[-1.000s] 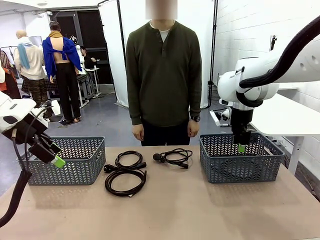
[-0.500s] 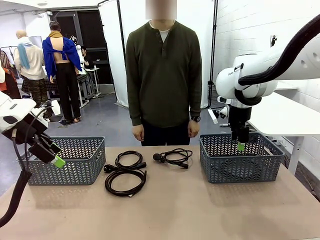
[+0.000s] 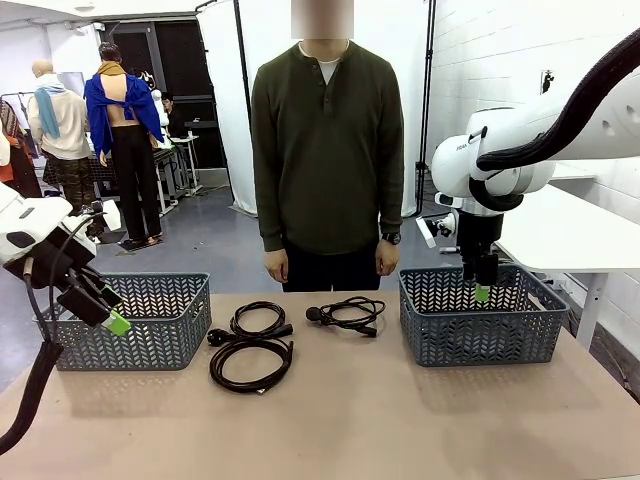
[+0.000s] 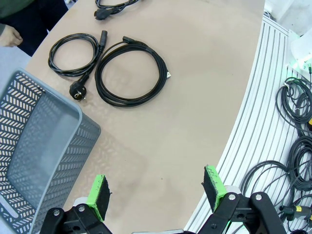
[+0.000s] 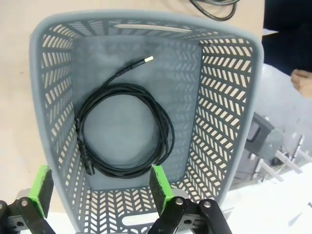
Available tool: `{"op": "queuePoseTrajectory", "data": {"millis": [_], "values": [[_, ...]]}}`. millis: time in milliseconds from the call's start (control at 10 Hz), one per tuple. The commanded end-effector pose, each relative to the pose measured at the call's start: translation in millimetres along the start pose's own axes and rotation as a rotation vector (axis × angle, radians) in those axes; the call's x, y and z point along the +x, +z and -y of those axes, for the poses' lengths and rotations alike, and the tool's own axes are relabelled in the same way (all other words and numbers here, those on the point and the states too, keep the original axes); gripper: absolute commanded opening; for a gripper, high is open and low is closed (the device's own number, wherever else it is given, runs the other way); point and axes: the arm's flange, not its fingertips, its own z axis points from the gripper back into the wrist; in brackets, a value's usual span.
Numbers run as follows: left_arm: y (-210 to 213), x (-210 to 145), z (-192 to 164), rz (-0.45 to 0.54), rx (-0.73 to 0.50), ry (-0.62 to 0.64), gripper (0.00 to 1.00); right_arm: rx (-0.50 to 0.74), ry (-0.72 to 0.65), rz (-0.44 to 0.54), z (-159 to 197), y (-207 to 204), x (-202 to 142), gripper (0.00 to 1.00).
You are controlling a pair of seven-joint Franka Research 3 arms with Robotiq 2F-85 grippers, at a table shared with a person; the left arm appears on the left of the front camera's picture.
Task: Organize the cables according to human instructions.
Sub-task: Pick up a bundle of cables and place it in the basket indicated by the human.
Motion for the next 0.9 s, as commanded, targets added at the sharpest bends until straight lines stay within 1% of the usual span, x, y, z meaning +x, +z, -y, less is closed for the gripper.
{"op": "queuePoseTrajectory", "data": {"millis": [0, 200, 500, 600, 800], "values": [[0, -1, -1, 0.011, -0.019, 0.0, 1.0, 0.01, -0.109, 0.053, -11, 15, 12, 1.0], [0, -1, -1, 0.011, -0.019, 0.0, 1.0, -0.015, -0.204, 0.088, -34, 30, 31, 1.0], [0, -1, -1, 0.011, -0.019, 0.0, 1.0, -0.039, -0.275, 0.159, -68, 40, 55, 1.0], [0, -1, -1, 0.011, -0.019, 0.0, 1.0, -0.073, -0.312, 0.199, -81, 41, 60, 1.0], [0, -1, -1, 0.011, -0.019, 0.0, 1.0, -0.089, -0.315, 0.29, -104, 37, 71, 1.0]]}}
